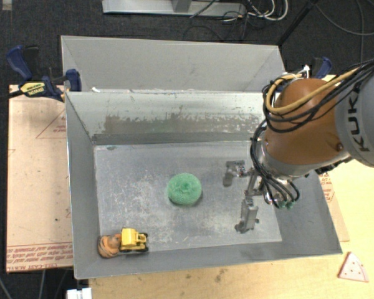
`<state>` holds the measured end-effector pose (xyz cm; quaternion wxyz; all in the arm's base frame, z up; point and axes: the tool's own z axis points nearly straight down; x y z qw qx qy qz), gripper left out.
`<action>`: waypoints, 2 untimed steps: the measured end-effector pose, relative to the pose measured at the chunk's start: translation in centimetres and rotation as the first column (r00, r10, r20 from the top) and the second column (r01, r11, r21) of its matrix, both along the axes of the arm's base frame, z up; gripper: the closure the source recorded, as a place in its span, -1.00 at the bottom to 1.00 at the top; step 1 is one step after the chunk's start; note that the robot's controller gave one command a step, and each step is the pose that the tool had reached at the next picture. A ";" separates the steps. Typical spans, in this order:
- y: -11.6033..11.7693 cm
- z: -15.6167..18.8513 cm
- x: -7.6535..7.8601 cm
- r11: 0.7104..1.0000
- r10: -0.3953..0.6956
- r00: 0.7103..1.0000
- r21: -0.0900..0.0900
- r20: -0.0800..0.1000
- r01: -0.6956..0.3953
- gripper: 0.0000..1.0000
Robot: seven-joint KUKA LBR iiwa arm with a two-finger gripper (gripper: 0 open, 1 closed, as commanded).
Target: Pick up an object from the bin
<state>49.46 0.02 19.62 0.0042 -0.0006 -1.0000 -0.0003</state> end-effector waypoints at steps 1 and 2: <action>0.0 0.4 0.2 1.000 0.000 1.000 0.000 0.008 0.000 -1.00; 2.7 -3.5 4.2 0.999 -0.050 0.999 0.000 0.022 0.050 -1.00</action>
Offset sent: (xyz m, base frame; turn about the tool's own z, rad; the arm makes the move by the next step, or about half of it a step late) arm 0.0685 0.0522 -0.0771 0.0851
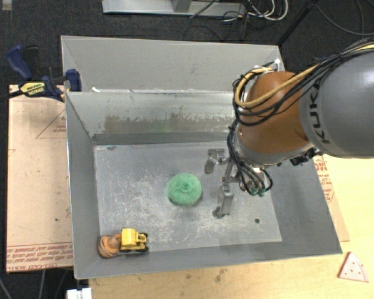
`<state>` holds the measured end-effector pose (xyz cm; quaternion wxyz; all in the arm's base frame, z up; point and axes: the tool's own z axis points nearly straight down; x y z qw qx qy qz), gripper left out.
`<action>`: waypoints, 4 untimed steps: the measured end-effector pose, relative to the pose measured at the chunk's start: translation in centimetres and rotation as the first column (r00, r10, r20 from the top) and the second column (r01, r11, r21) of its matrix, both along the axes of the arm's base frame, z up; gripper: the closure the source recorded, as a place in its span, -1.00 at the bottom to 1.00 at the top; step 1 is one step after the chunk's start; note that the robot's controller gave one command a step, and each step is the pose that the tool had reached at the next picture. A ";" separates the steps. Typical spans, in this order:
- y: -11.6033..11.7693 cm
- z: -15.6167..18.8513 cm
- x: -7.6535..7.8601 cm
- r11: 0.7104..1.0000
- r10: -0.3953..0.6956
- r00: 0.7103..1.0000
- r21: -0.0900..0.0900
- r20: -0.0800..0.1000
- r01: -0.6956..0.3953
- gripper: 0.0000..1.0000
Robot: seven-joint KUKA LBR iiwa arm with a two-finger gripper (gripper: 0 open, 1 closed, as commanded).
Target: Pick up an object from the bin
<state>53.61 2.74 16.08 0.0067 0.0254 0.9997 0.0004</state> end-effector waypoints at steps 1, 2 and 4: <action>1.4 -3.2 0.9 0.998 0.068 0.998 0.002 -0.014 -0.068 -1.00; 3.2 -4.8 1.3 0.999 0.044 0.999 0.000 -0.013 -0.044 -1.00; 5.0 -8.1 1.7 0.996 0.085 0.996 0.000 -0.001 -0.085 1.00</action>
Offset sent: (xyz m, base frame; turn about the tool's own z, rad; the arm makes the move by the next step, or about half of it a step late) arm 0.0168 0.0557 -0.0662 0.1123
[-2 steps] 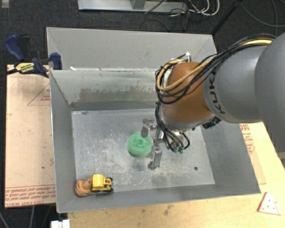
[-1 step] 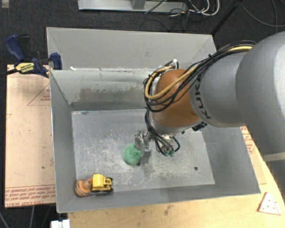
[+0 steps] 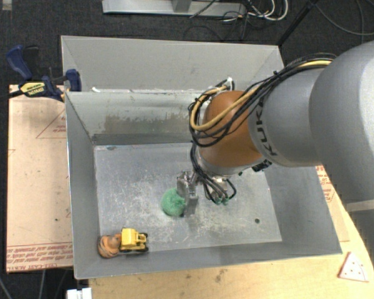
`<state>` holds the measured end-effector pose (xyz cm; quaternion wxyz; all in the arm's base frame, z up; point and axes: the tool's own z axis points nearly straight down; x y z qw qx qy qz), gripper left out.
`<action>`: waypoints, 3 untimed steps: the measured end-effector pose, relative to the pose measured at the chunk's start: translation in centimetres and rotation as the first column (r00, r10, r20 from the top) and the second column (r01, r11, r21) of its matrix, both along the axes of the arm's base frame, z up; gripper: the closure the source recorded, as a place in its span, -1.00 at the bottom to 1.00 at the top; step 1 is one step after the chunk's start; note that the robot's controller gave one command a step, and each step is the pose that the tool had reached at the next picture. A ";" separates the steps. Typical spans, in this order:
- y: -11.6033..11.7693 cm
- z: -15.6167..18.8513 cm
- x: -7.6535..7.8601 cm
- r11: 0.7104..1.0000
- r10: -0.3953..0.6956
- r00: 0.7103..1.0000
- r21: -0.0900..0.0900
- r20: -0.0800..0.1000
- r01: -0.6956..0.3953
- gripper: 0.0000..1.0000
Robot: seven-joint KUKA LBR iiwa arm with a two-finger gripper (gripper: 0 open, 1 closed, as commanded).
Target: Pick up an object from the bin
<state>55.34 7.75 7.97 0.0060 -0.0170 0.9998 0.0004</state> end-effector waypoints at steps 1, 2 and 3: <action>-0.4 12.0 1.0 1.000 -0.010 1.000 0.000 -0.009 0.010 1.00; -0.3 12.0 1.0 1.000 -0.010 1.000 0.000 -0.009 0.010 1.00; -1.5 16.7 0.5 1.000 -0.019 1.000 0.000 -0.016 0.019 1.00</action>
Offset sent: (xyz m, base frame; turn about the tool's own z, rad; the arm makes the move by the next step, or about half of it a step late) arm 0.0000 0.0000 0.0000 0.0000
